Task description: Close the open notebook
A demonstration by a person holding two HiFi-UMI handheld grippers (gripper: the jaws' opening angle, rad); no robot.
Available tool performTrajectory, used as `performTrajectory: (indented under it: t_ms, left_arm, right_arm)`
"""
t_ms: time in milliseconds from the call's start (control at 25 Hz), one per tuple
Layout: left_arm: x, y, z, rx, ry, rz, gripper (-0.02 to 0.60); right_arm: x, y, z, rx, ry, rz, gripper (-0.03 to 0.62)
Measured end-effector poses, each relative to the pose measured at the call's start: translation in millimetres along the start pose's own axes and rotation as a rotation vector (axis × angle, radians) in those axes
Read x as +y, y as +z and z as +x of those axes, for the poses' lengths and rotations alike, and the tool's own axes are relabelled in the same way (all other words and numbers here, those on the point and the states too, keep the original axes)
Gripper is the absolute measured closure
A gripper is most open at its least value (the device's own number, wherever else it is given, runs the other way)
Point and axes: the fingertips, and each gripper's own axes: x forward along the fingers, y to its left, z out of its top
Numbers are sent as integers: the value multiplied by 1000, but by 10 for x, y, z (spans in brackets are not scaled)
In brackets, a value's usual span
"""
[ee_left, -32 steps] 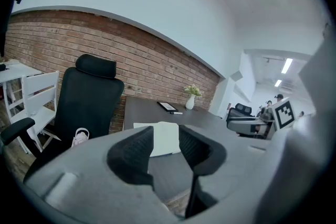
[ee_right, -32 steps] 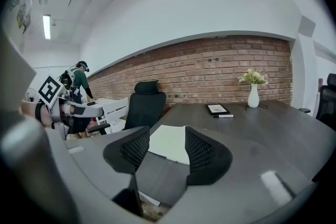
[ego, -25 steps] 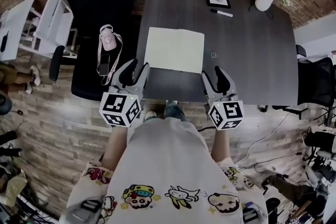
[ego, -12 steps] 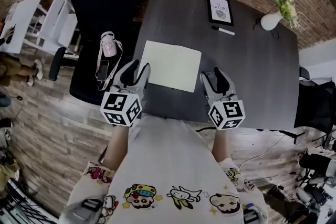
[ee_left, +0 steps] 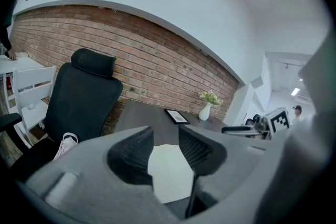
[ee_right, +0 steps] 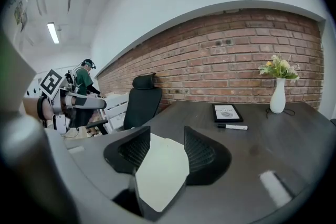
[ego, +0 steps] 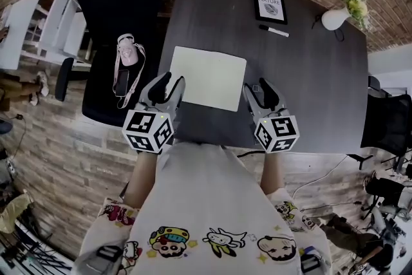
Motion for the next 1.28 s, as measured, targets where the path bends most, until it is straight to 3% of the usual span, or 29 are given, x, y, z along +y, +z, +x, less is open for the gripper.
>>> performTrajectory:
  t_ms: [680, 1280]
  left_arm:
    - [55, -1081, 268, 213, -42, -163, 439]
    - [63, -1702, 319, 276, -18, -439, 439]
  right_arm:
    - [-117, -1080, 386, 222, 14, 85, 399]
    - [-258, -1659, 637, 349, 19, 131, 405]
